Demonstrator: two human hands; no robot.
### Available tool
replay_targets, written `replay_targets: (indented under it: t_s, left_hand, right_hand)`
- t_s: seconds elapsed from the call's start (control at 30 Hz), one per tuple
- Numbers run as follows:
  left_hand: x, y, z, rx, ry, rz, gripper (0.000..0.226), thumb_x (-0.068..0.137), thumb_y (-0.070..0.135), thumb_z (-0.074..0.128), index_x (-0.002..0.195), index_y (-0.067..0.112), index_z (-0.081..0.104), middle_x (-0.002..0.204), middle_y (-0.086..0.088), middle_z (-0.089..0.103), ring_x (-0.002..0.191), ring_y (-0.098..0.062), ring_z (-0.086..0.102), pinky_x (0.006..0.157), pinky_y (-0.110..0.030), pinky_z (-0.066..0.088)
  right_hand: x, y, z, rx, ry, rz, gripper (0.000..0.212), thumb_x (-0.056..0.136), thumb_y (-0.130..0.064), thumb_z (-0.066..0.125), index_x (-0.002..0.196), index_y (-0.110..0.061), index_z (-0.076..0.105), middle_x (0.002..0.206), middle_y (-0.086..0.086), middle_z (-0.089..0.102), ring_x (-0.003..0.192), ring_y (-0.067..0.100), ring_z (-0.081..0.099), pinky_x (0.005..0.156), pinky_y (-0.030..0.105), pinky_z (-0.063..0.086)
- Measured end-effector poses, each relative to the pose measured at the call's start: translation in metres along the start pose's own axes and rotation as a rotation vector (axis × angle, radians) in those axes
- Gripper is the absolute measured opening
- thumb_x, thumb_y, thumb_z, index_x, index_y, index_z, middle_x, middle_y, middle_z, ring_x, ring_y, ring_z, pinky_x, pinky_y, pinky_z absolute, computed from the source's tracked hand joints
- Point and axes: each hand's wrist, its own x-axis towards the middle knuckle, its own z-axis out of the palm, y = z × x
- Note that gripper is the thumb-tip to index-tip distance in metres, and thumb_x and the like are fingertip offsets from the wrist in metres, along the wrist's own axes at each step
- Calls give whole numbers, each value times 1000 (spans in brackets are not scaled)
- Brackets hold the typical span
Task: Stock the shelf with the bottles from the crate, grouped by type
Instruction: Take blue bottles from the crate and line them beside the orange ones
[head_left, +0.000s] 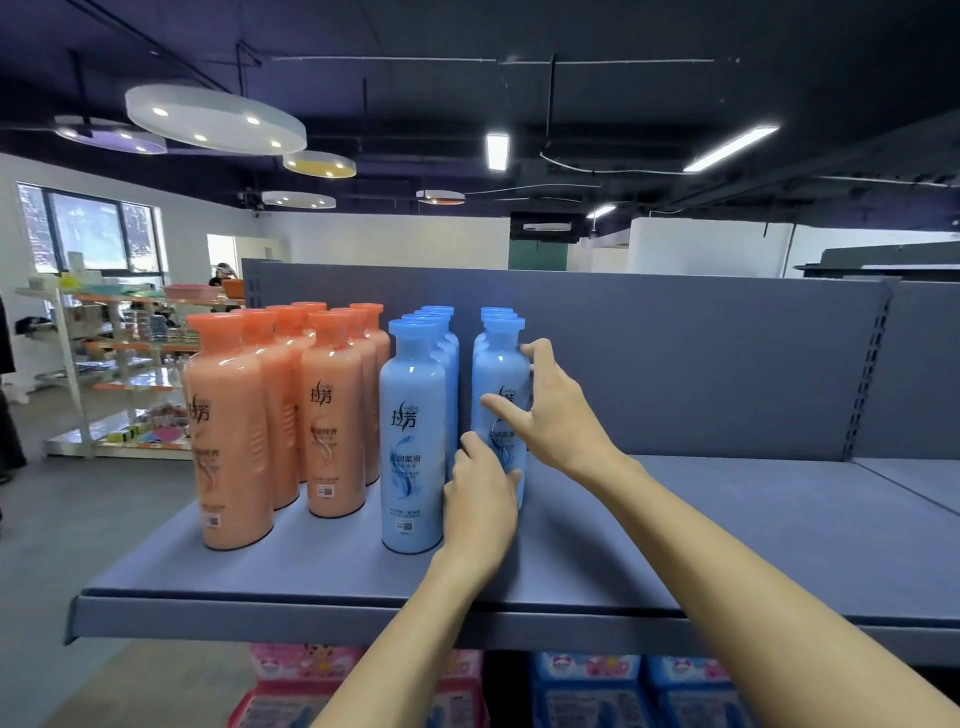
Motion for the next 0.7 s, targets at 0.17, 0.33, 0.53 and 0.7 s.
replay_targets:
  t_s: [0.17,0.33,0.53,0.7]
  left_hand:
    - [2,-1,5,9,15,0,40,100,30,51,124,3,34,123,-13,51,113,-31,55,87,-35,43]
    - [3,2,6,7,2,-24,43,100,28,50,128,2,32,125,-13,50,115,-30,54,87,-33,43]
    - [-2,6,-3,-67,-47,-61,43,99,25,53,129,2,33,129,-15,46,118,-33,51,91,-37,41]
    - [-28,2,-11,-56,-76,-31,46,95,22,57,130,6,33,128,-10,42,115,-30,50,91,-36,41]
  right_hand:
    - [3,4,2,3,3,-13,53,89,-40,70,124,-18,37,122,5,58,87,19,51,81,39,51]
    - [2,2,1,-2,1,-14,54,89,-39,70,126,-17,37,123,6,57,89,19,51,83,39,51]
    - [0,-5,-2,-7,-39,48,55,91,-39,68,129,-18,33,127,7,55,93,21,53,83,37,49]
    - [-2,-15,-5,-61,-83,122,61,93,-40,65,136,-17,27,96,8,54,81,24,53,70,34,46]
